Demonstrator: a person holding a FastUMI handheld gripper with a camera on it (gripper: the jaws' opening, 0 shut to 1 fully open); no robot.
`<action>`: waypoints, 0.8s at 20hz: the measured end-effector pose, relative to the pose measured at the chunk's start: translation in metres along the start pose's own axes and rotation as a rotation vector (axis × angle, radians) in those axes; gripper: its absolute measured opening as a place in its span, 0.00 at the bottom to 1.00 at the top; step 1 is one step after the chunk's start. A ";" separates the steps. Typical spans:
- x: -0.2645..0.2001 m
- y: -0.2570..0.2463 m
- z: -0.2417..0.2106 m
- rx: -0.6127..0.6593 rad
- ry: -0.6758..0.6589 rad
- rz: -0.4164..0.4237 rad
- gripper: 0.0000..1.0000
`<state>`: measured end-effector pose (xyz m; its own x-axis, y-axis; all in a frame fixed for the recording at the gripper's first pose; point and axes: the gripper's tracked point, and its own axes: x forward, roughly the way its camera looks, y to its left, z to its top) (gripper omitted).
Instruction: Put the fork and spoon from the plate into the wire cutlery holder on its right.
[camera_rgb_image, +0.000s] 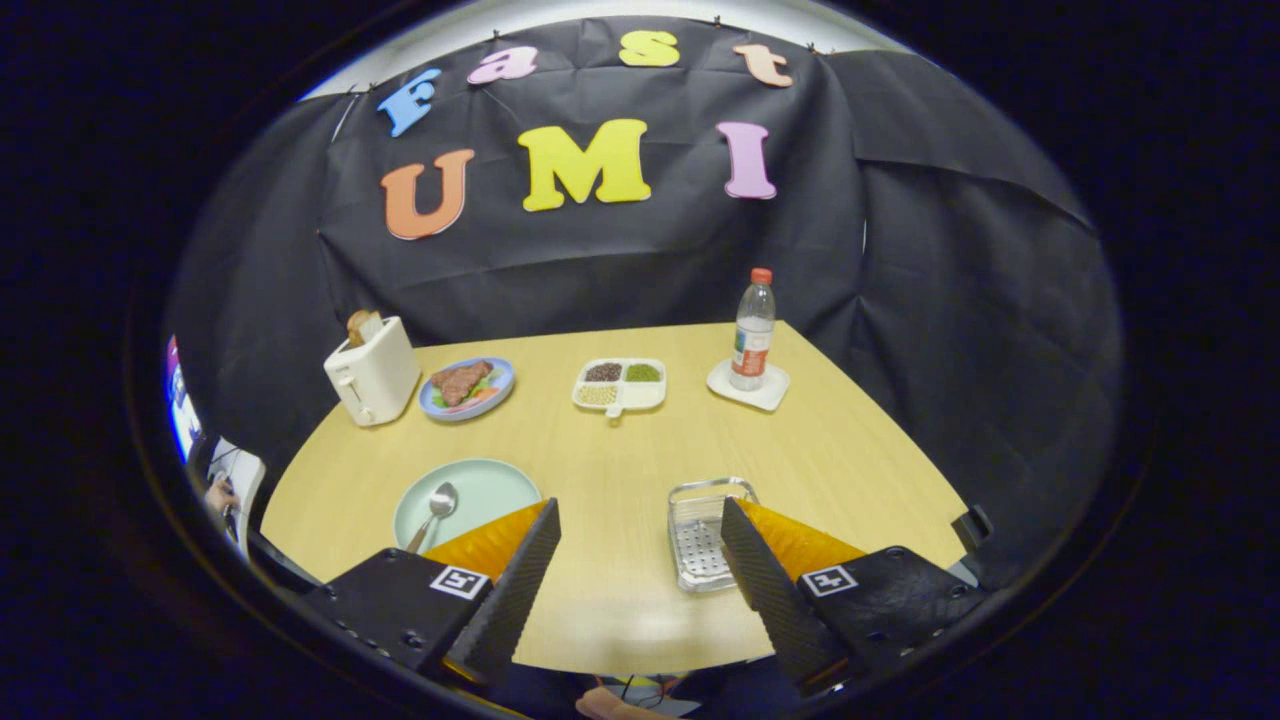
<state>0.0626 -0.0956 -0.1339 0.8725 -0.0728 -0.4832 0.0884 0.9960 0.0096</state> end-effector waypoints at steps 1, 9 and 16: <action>-0.002 0.011 0.003 0.004 -0.025 0.007 0.97; 0.009 0.105 0.010 0.037 -0.136 0.123 0.97; 0.041 0.158 -0.018 0.028 -0.052 0.124 0.97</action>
<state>0.1031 0.0595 -0.1679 0.9010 0.0480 -0.4311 -0.0093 0.9958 0.0916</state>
